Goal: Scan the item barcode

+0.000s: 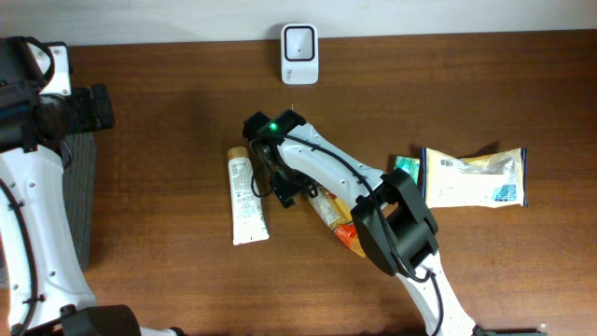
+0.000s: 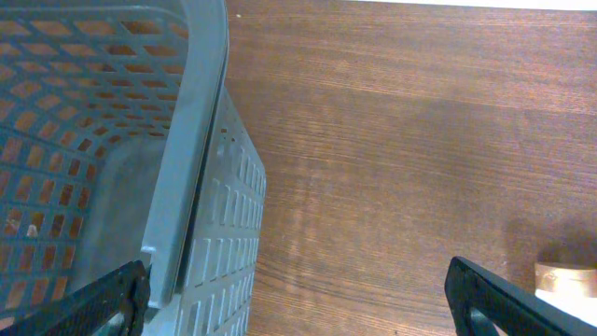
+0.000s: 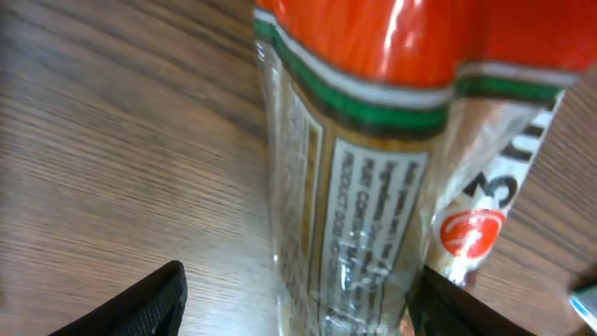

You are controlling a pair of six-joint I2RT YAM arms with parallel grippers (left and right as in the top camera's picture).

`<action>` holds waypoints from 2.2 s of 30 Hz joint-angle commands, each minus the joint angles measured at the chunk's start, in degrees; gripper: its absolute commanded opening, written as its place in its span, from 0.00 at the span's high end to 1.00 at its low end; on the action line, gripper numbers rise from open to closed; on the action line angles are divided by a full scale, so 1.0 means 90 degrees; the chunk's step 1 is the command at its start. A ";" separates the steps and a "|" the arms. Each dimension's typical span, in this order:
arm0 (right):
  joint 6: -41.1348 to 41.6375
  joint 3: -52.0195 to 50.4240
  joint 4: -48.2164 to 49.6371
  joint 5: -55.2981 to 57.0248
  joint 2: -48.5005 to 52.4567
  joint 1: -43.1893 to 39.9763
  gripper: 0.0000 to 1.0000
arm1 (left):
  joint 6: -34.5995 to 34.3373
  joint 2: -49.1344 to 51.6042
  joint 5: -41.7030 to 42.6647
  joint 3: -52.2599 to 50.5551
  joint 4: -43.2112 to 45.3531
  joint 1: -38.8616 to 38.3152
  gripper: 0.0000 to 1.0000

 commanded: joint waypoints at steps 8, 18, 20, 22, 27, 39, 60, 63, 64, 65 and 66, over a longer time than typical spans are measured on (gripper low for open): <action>-0.0070 0.0935 -0.0619 0.0537 0.0000 -0.0262 0.06 | -0.0056 0.0005 0.0007 0.0041 0.0007 0.0005 0.01; -0.0282 -0.0393 0.0600 0.0452 0.0080 -0.0602 0.17 | -0.0058 0.0005 0.0005 0.0041 0.0007 0.0007 0.01; -0.0282 -0.0444 0.0673 0.0452 0.0080 -0.0639 0.26 | -0.0058 0.0005 0.0005 0.0041 0.0007 0.0007 0.01; -0.0282 -0.0442 0.0733 0.0452 0.0080 -0.0641 0.43 | -0.0058 0.0005 0.0005 0.0041 0.0007 0.0005 0.01; -0.0282 -0.0437 0.0707 0.0058 0.0080 -0.0746 0.80 | -0.0056 0.0005 0.0005 0.0041 0.0007 0.0007 0.01; -0.1783 0.0782 -0.0478 -0.3895 0.0053 -0.1872 0.96 | -0.0058 0.0005 0.0005 0.0041 0.0007 0.0007 0.01; -0.3364 0.2465 -0.2234 -1.0722 -0.0784 -0.3636 0.96 | -0.0056 0.0005 0.0005 0.0041 0.0007 0.0007 0.01; -0.3364 0.2465 -0.2234 -1.0722 -0.1197 -0.3895 0.96 | -0.0058 0.0005 0.0007 0.0041 0.0007 0.0007 0.01; -0.3366 0.2465 -0.2232 -1.0720 -0.1319 -0.3973 0.96 | -0.0058 0.0005 0.0007 0.0041 0.0007 0.0007 0.01; -0.3371 0.2465 -0.2232 -1.0720 -0.1387 -0.4012 0.96 | -0.0056 0.0005 0.0007 0.0041 0.0007 0.0007 0.01; -0.3373 0.2465 -0.2229 -1.0720 -0.1438 -0.4048 0.96 | -0.0056 0.0005 0.0005 0.0041 0.0007 0.0007 0.01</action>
